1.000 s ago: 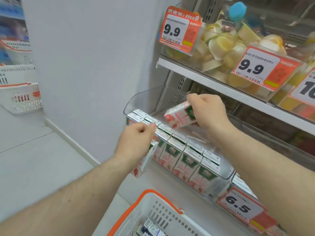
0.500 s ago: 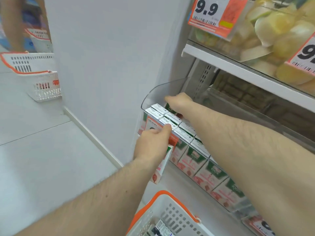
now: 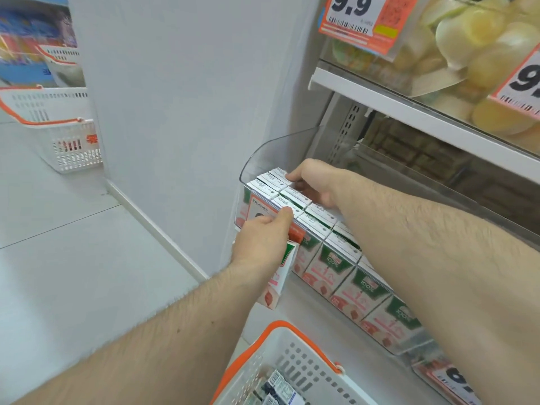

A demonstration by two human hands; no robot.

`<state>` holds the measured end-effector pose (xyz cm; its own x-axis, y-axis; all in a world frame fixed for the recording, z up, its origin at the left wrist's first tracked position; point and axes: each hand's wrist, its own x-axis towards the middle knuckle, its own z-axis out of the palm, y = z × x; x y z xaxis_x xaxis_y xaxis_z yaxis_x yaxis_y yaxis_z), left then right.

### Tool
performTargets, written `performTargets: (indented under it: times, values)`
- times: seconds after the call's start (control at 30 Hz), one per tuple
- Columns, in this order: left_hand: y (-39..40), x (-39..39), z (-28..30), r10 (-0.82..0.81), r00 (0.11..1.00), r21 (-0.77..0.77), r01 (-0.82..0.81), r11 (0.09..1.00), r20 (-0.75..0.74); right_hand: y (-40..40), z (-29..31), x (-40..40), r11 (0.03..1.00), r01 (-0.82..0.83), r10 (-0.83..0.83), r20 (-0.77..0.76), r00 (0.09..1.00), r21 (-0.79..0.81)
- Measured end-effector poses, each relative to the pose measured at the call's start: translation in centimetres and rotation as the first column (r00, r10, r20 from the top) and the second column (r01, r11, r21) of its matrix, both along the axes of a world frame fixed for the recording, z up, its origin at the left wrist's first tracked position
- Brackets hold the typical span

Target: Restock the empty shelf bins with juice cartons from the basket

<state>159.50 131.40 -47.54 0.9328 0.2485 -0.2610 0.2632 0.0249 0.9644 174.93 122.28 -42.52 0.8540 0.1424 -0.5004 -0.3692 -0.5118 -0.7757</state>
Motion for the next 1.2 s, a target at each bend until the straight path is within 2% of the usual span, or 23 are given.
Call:
performTargets:
  times: [0.07, 0.13, 0.2, 0.27, 0.33, 0.4, 0.47, 0.57, 0.63, 0.67, 0.73, 0.8, 0.9, 0.97, 1.07, 1.13, 1.2]
  values:
    - [0.1, -0.2, 0.2, -0.011, 1.000, -0.003, 0.011, 1.000, -0.005, 0.1, 0.4, -0.5, 0.995, -0.048, 0.046, -0.021, 0.999, -0.087]
    - [0.1, -0.6, 0.6, -0.016, 1.000, 0.017, 0.015, 1.000, 0.010, 0.4, 1.1, -1.5, 0.977, -0.077, 0.084, 0.023, 0.996, -0.197]
    - [0.1, -1.1, 1.3, 0.009, 0.999, 0.019, -0.009, 1.000, 0.039, 0.4, 1.8, -2.5, 0.907, -0.085, 0.167, 0.166, 0.972, -0.413]
    - [0.0, -1.7, 2.2, 0.032, 0.998, -0.029, -0.030, 0.999, 0.052, 0.1, 2.5, -3.6, 0.834, 0.053, 0.226, 0.428, 0.875, -0.549]
    - [-0.1, -2.4, 3.1, 0.034, 0.999, -0.129, -0.029, 0.991, 0.042, -0.5, 3.4, -5.8, 0.890, 0.182, 0.165, 0.669, 0.724, -0.417]
    - [-0.2, -3.2, 3.7, 0.023, 0.999, -0.218, -0.013, 0.976, 0.043, -1.1, 4.4, -9.7, 0.956, 0.162, 0.095, 0.780, 0.619, -0.245]
    - [-0.5, -3.8, 4.1, 0.019, 0.998, -0.275, -0.003, 0.961, 0.056, -1.9, 4.8, -13.9, 0.984, 0.094, 0.062, 0.789, 0.611, -0.150]
    - [-1.1, -4.7, 4.9, 0.018, 0.996, -0.326, 0.010, 0.945, 0.083, -3.6, 4.5, -19.1, 0.998, 0.021, 0.028, 0.665, 0.746, -0.066]
    - [-1.6, -5.3, 5.4, 0.012, 0.994, -0.335, 0.025, 0.942, 0.108, -4.3, 3.7, -21.1, 0.988, -0.007, 0.090, 0.540, 0.837, -0.155]
    - [-1.8, -5.6, 5.5, 0.006, 0.992, -0.335, 0.036, 0.942, 0.123, -4.3, 3.2, -21.8, 0.977, -0.018, 0.125, 0.505, 0.854, -0.212]
    - [-2.2, -6.1, 5.9, -0.010, 0.988, -0.338, 0.062, 0.939, 0.154, -4.2, 2.6, -22.8, 0.964, -0.053, 0.179, 0.489, 0.854, -0.261]
    - [-2.4, -6.4, 6.1, -0.014, 0.982, -0.337, 0.078, 0.938, 0.189, -4.1, 2.5, -23.1, 0.969, -0.070, 0.185, 0.514, 0.837, -0.235]
    - [-2.2, -6.3, 6.4, 0.027, 0.963, -0.368, 0.077, 0.927, 0.269, -4.6, 3.5, -23.0, 0.976, -0.038, 0.160, 0.584, 0.796, -0.215]
    - [-1.7, -5.8, 6.3, 0.076, 0.954, -0.377, 0.041, 0.925, 0.290, -5.1, 4.9, -22.6, 0.987, 0.037, 0.077, 0.662, 0.745, -0.155]
    - [-1.0, -4.2, 4.4, 0.153, 0.974, -0.304, -0.096, 0.948, 0.168, -5.7, 6.6, -18.9, 0.974, 0.224, -0.145, 0.696, 0.703, -0.023]
    - [-1.2, -3.6, 3.1, 0.188, 0.981, -0.258, -0.170, 0.951, 0.045, -6.0, 6.3, -14.6, 0.952, 0.301, -0.203, 0.644, 0.738, -0.045]
    - [-1.7, -3.3, 2.5, 0.234, 0.972, -0.293, -0.234, 0.927, -0.036, -5.7, 5.1, -10.8, 0.948, 0.292, -0.176, 0.556, 0.812, -0.127]
